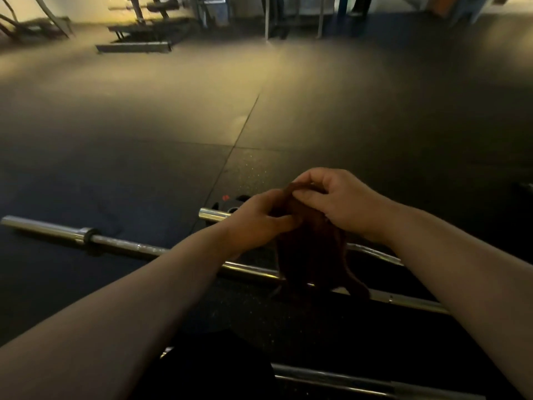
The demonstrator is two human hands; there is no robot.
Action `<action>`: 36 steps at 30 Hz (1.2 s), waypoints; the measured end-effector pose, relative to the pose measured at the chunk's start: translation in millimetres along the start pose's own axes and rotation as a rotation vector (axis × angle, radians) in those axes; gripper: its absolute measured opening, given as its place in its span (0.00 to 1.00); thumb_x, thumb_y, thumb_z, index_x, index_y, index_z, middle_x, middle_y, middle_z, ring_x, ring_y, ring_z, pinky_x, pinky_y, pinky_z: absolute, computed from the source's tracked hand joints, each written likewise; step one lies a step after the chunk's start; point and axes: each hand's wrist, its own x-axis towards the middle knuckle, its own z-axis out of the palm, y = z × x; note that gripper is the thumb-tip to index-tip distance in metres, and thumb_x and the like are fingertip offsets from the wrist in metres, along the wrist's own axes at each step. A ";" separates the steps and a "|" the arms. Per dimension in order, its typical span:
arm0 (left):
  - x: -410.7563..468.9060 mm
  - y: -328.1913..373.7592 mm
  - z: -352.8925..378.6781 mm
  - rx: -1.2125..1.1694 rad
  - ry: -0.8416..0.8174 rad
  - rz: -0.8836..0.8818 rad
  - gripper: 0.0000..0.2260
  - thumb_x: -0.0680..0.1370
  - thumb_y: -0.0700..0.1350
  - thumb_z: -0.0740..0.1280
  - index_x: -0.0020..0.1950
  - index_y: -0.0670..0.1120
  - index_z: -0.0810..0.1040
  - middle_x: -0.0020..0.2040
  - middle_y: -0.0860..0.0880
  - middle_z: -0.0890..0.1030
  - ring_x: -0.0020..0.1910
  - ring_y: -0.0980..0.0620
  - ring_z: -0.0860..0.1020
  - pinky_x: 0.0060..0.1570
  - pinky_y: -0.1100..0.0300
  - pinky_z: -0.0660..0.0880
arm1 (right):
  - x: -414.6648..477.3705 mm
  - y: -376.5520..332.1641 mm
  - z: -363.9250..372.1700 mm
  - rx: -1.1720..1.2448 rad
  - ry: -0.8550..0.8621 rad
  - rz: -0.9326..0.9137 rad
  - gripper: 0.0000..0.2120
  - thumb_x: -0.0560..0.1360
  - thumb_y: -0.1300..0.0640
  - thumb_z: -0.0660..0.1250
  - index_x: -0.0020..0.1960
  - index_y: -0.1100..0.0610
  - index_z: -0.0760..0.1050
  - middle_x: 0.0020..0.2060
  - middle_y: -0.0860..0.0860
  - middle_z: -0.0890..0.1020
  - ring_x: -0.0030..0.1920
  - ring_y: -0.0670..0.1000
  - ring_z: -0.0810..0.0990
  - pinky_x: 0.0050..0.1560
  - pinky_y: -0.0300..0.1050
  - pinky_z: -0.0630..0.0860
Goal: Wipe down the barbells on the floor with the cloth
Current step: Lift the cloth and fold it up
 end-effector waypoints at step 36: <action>-88.2 146.0 -34.7 -0.098 0.474 -0.133 0.14 0.81 0.48 0.69 0.54 0.36 0.81 0.44 0.40 0.84 0.34 0.50 0.84 0.31 0.60 0.80 | -69.4 -110.6 -66.9 0.530 0.154 0.180 0.12 0.78 0.62 0.70 0.60 0.63 0.77 0.50 0.60 0.86 0.48 0.54 0.88 0.43 0.49 0.84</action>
